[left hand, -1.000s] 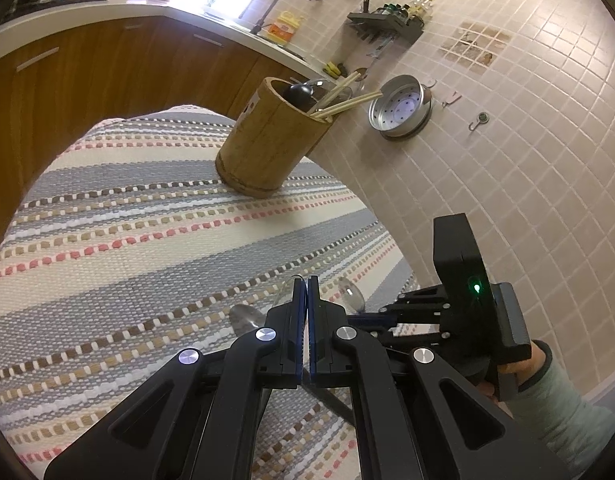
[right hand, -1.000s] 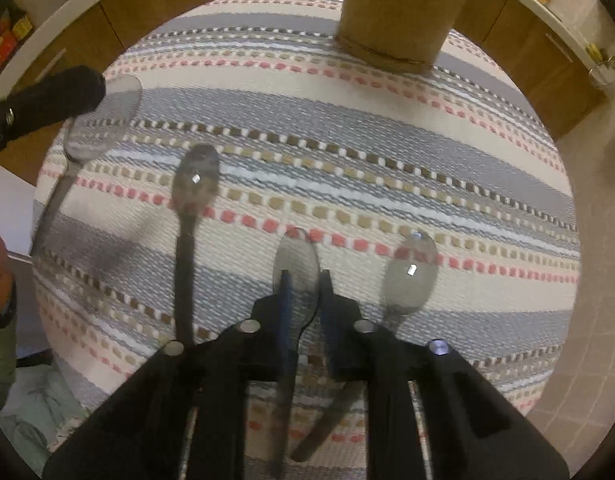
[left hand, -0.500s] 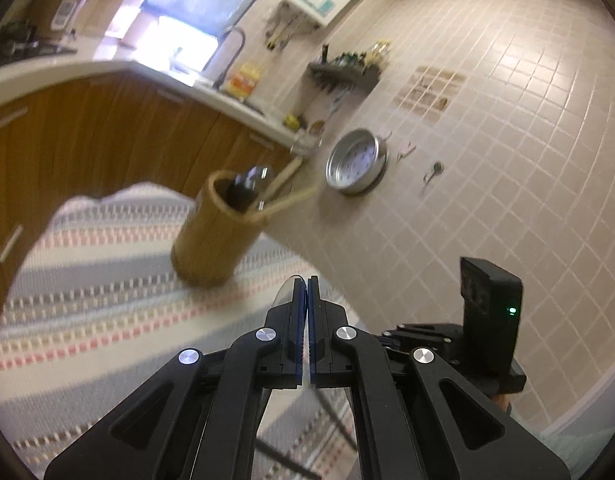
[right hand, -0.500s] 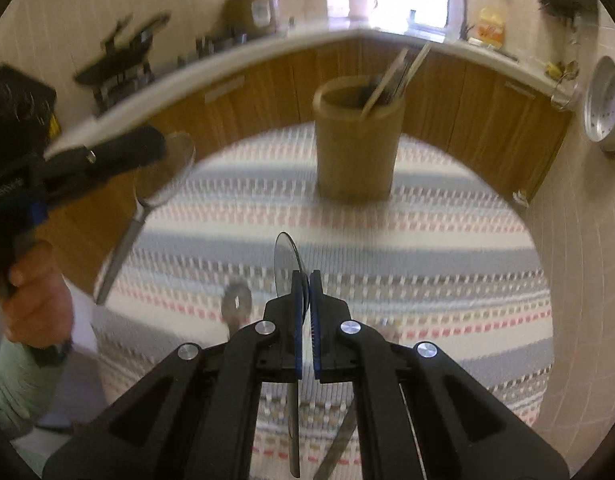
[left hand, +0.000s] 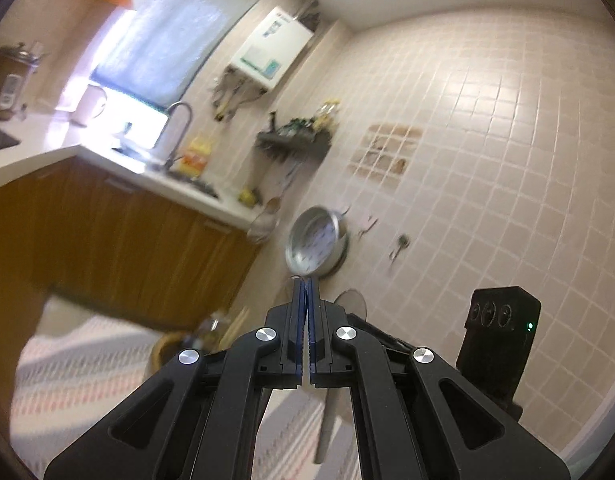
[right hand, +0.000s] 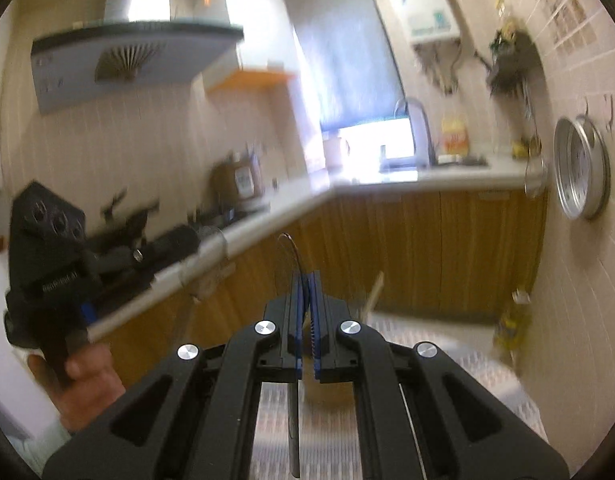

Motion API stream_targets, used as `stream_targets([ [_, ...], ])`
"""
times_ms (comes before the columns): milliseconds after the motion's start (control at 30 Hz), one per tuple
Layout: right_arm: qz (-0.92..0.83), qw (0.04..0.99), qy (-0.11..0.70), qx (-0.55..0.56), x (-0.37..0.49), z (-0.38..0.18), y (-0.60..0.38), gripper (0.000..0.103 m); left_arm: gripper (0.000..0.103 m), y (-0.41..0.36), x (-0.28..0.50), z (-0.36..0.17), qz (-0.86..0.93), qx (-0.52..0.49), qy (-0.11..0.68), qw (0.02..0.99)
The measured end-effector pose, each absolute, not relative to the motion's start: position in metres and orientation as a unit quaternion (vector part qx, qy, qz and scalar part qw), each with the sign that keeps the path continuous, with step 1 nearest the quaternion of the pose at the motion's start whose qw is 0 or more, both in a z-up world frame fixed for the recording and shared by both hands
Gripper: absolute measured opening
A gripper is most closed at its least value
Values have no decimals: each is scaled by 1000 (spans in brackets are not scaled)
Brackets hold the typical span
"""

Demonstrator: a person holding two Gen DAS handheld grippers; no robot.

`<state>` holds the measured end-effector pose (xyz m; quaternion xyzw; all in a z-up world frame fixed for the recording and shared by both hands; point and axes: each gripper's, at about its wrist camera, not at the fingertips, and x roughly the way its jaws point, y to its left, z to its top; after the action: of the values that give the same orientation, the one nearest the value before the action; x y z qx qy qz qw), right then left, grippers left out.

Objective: Organize utensils
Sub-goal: 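Lift both spoons over the bamboo holder and open both tools to drop them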

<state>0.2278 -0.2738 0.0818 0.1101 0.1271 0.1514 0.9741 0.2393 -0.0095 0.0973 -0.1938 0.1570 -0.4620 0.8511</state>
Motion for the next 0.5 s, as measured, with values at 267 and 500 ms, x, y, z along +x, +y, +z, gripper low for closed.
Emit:
stream_targets([
  [267, 139, 974, 62, 167, 286, 98, -301, 2, 0, -37, 330, 86, -547, -246, 149, 786],
  [500, 138, 968, 76, 194, 325, 64, -310, 2, 0, -48, 381, 48, -593, -290, 161, 734],
])
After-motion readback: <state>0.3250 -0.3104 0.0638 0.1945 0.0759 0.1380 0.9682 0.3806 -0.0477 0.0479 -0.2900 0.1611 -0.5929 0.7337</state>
